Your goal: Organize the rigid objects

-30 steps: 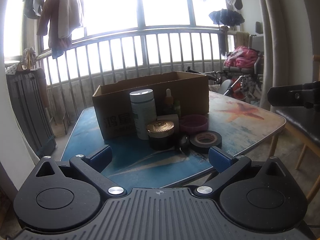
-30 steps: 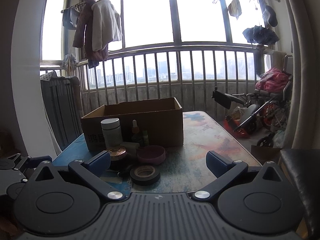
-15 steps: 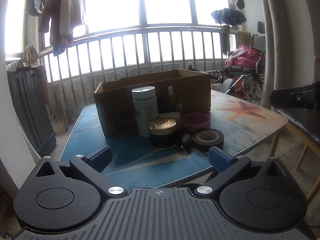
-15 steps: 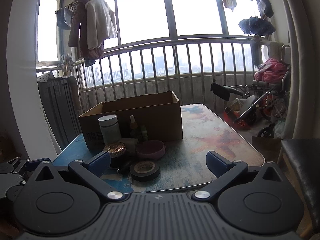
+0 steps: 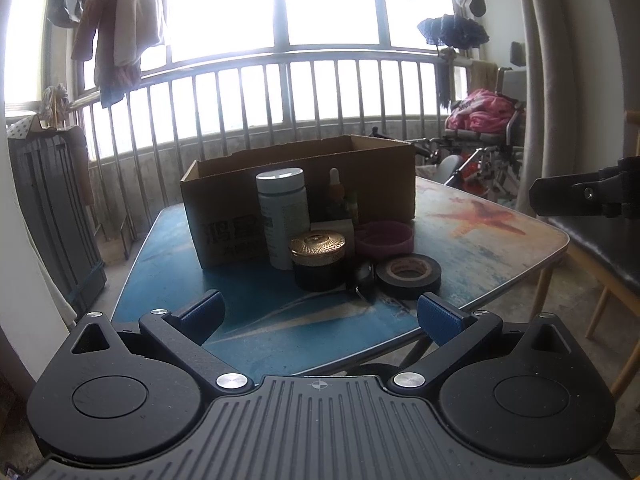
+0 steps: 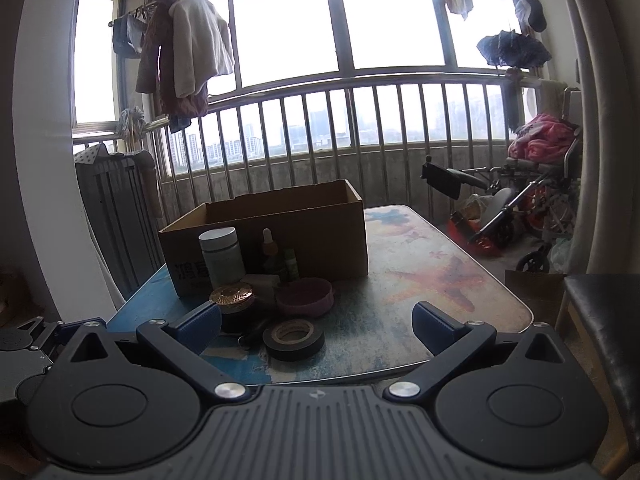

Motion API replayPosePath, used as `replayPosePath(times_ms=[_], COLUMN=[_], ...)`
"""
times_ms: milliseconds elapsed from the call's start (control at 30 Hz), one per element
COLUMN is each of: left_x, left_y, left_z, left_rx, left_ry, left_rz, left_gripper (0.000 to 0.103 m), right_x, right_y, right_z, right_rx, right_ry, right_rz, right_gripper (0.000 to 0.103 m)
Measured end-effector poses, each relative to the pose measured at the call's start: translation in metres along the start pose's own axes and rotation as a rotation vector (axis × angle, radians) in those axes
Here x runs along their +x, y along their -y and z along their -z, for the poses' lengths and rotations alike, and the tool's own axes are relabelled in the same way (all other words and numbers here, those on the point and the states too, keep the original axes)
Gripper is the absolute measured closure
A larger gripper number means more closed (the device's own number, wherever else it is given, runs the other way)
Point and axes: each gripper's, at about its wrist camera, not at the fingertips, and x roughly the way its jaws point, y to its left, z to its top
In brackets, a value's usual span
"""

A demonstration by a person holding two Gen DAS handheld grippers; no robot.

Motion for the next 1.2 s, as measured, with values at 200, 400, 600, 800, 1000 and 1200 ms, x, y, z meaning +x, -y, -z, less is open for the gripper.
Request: replayPosePath(times_ms=[200,400,600,800,1000,1200], left_x=[0.003,0.005,0.006,0.009,0.018,0.065], left_y=[0.001,-0.001,-0.002,-0.004,-0.018,-0.029], left_z=[0.002,0.002,0.004,0.005,0.002,-0.005], left_rx=[0.004,-0.003,-0.003,-0.016,-0.093,-0.092], left_ry=[-0.011,-0.019,-0.023,-0.012,0.113,0.104], left_rz=[0.007,0.005,0.007,0.024,0.115,0.113], left_gripper=[0.001,0.001,0.001,0.003,0.014,0.025], right_x=[0.003,0.005,0.008,0.010,0.023,0.065], right_y=[-0.001,-0.001,0.000,0.000,0.000,-0.007], right_z=[0.000,0.001,0.002,0.001,-0.007,-0.024], right_rx=[-0.001,0.009,0.019,0.029,0.030,0.016], right_ry=[-0.011,-0.019,-0.028,-0.032,-0.049,-0.102], right_rz=[-0.005,-0.021,-0.035,-0.058,-0.144,-0.277], right_gripper=[0.000,0.000,0.000,0.000,0.000,0.014])
